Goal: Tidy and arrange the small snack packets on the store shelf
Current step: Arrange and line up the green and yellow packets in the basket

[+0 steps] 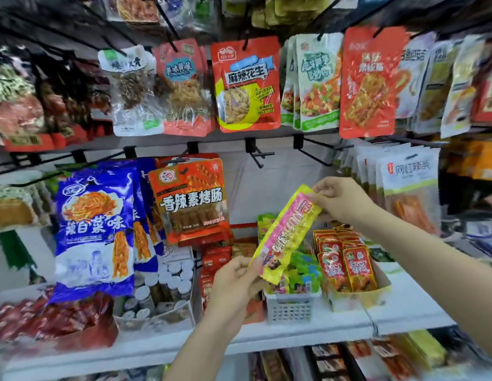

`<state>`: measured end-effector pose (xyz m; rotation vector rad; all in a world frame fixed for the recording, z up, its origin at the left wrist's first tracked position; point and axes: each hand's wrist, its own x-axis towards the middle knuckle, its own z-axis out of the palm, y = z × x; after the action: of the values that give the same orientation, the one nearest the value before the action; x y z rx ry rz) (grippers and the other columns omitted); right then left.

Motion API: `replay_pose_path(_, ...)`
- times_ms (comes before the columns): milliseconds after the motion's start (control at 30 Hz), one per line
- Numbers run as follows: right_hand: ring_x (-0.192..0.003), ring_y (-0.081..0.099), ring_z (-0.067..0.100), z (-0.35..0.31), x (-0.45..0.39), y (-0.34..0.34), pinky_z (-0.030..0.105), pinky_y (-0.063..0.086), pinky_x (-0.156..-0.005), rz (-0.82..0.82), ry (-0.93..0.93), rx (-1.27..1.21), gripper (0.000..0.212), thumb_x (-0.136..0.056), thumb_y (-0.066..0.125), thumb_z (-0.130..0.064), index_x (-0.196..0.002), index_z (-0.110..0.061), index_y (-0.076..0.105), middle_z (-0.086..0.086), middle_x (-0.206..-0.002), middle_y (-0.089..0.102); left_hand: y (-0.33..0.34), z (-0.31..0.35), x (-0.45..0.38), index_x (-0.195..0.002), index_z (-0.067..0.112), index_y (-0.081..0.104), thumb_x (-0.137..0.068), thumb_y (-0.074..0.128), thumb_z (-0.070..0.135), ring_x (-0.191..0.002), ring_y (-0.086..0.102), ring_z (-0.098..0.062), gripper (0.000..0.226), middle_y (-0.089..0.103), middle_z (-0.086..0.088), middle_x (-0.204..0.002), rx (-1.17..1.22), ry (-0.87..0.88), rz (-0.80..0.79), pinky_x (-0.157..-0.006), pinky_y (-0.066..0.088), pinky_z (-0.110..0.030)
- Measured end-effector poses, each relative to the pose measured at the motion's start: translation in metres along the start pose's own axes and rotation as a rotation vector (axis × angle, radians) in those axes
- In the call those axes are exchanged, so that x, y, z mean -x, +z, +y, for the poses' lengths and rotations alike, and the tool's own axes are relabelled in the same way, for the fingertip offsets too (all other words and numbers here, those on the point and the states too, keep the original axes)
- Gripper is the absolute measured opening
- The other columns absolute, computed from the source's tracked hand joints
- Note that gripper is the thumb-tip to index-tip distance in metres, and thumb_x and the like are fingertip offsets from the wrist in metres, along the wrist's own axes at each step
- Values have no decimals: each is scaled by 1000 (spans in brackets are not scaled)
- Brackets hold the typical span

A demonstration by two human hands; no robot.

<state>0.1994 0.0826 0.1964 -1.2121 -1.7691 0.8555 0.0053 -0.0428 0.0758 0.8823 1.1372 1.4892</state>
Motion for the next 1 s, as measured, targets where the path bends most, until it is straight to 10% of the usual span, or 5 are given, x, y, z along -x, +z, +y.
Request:
replay_pose_path(267, -85, 71, 34, -10, 10, 0, 42, 62, -67, -67, 40, -53, 17, -91, 66, -13, -100, 1, 61, 21, -89, 72, 3, 9, 16, -82, 5, 51, -80, 67, 24, -92, 70, -31, 25, 71, -21, -100, 235, -103, -73, -78, 59, -38)
replay_pose_path(400, -80, 64, 25, -18, 16, 4, 30, 60, -67, -108, -41, -217, 16, -95, 59, -9, -105, 3, 56, 30, -96, 68, 5, 21, 25, -121, -4, 57, -95, 54, 36, -119, 58, -46, 47, 55, -31, -133, 701, -380, -271, -96, 50, -57)
replay_pose_path(500, -80, 62, 19, -21, 20, 5, 26, 57, -72, -160, -98, -385, 9, -96, 58, -12, -102, -5, 56, 18, -93, 66, 8, 33, 27, -128, -6, 59, -92, 57, 35, -103, 66, -38, 54, 53, -34, -134, 872, -415, -321, -84, 59, -45)
replay_pose_path(767, -100, 71, 23, -18, 22, -2, 31, 59, -83, -287, 43, -488, 36, -98, 51, -35, -117, -8, 66, 11, -106, 74, 3, 25, 24, -118, 7, 65, -80, 71, 5, -93, 73, -18, 39, 75, -10, -108, 164, -7, -110, -71, 58, -23)
replay_pose_path(1000, -89, 73, 28, -22, 23, 7, 29, 61, -75, -121, -29, -311, 37, -83, 73, -4, -120, -7, 65, 17, -92, 75, -1, 19, 26, -116, 20, 70, -75, 76, -10, -99, 73, -18, 51, 76, 0, -107, -42, 159, -14, -74, 58, -24)
